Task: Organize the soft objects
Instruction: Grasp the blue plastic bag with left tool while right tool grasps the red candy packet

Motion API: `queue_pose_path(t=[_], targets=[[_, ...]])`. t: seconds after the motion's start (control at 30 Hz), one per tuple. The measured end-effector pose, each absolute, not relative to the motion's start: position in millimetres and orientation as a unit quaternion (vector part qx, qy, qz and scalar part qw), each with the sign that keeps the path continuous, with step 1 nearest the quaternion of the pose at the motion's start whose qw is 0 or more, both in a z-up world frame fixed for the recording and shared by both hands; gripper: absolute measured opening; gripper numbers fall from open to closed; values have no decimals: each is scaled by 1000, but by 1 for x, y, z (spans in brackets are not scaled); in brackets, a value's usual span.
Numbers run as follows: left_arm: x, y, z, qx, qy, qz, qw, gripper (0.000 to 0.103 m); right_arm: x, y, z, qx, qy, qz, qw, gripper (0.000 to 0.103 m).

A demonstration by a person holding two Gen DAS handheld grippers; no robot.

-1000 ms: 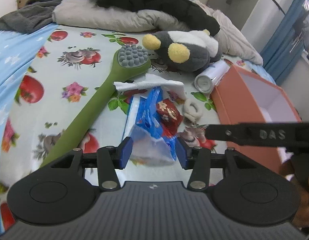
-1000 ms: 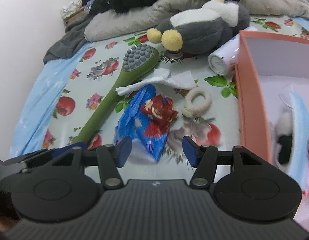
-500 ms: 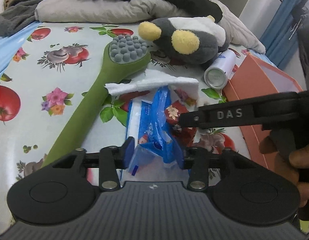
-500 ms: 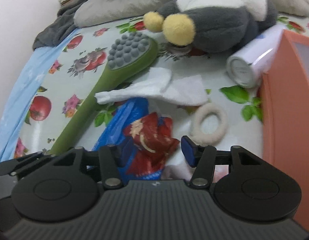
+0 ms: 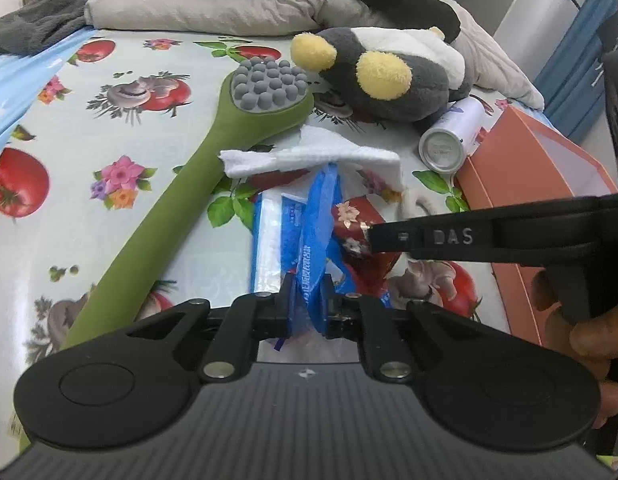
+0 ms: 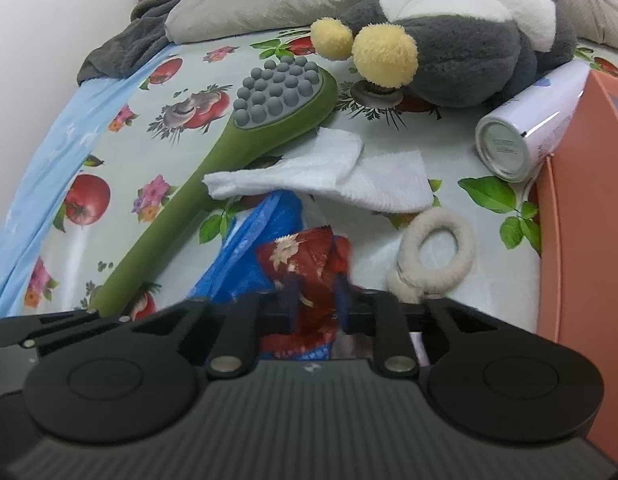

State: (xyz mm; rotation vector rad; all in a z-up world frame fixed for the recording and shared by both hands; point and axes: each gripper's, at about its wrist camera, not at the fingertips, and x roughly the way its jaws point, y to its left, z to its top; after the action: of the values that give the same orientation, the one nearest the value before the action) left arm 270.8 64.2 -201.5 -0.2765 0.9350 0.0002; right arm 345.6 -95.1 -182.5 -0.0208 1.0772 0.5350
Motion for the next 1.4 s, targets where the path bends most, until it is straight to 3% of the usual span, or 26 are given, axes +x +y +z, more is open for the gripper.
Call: queue_pose_path(t=[0.17,0.8,0.87,0.93,0.97,1.3,1.37,1.4], targets=[[249,64,-192,-152,448,5,881,10,327,-101,-173,-6,506,250,826,4],[141,79,-183,-193,453,57,868,8,256,-115,-164,30,523,250,814,8],[141,80,-184,-191,454,56,869,8,257,-113,-167,41,538,250,804,18],[142,81,-185,-192,455,51,868,9,255,-114,-168,55,541,247,802,59],[143,82,-185,-194,456,51,867,9,252,-113,-169,59,541,248,801,60],[144,84,-194,-194,470,41,860,9,243,-89,-195,27,562,252,787,57],[144,84,-195,-195,472,40,859,9,239,-86,-195,16,555,253,793,51],[144,83,-195,-195,472,40,859,9,238,-85,-194,12,551,252,795,42]])
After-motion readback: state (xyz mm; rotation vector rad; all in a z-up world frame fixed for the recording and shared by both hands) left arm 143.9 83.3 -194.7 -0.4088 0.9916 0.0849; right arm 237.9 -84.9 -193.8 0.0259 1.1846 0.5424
